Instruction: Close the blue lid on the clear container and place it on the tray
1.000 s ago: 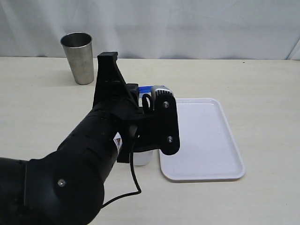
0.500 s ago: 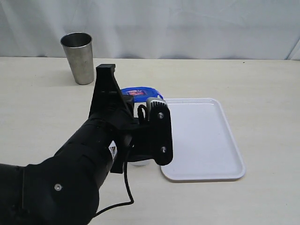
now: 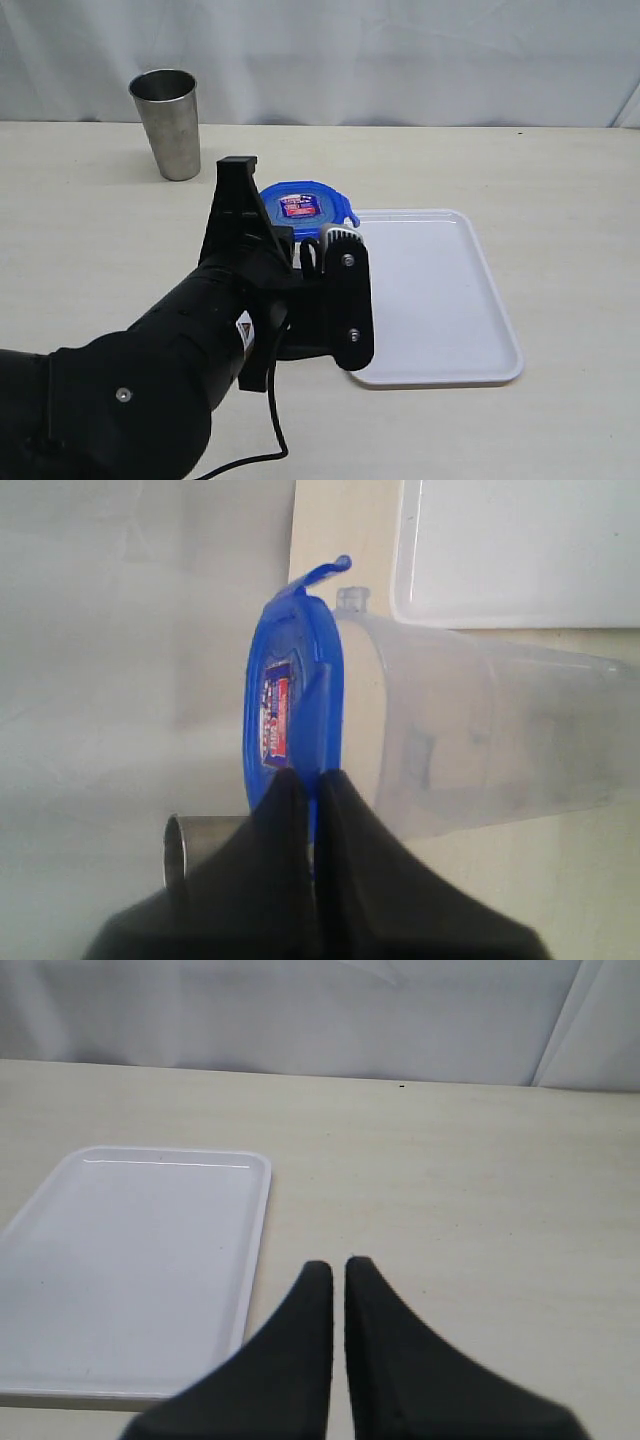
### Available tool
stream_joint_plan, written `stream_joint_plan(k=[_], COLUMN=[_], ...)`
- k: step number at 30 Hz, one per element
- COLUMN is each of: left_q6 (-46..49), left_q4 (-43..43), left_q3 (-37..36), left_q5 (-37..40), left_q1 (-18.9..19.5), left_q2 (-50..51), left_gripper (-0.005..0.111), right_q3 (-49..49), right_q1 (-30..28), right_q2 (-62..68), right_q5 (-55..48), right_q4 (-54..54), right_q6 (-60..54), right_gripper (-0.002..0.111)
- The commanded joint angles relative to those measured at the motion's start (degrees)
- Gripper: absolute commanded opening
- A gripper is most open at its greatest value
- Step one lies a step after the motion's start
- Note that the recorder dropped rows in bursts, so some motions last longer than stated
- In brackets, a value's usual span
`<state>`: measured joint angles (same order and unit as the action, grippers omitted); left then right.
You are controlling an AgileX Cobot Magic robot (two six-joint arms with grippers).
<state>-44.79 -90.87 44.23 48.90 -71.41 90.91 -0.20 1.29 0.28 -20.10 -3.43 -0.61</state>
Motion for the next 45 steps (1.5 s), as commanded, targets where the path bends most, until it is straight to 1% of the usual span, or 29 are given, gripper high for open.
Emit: stream_joint_plan(k=[1,6,33,39,45], left_q6=[0.0,2.7,2.7,4.4,4.7], left_q4=[1.7,4.5,4.2,4.2,3.2], left_q3=[-0.2,-0.2,-0.2,-0.2,-0.2], left_q5=[-0.5,0.2,0.5,0.5,2.3], left_q1=[-0.4,-0.4,-0.4,-0.4,-0.6], left_q2=[-0.4,-0.4,-1.2,-1.2,-1.2], left_gripper=[0.0,0.0,0.0,0.0,0.0], right_q3=[0.2,0.2,0.2,0.2,0.2], right_q1=[-0.5,-0.5,-0.5,-0.5,-0.5], right_q2=[-0.3,-0.3,-0.3,-0.3,-0.3], right_q5=[0.3,0.3,0.3,0.3,0.3], right_q4=[0.0,0.0,0.0,0.0,0.0], right_q6=[0.2,0.2,0.2,0.2,0.2], right_gripper=[0.005,0.005,0.005,0.005,0.005])
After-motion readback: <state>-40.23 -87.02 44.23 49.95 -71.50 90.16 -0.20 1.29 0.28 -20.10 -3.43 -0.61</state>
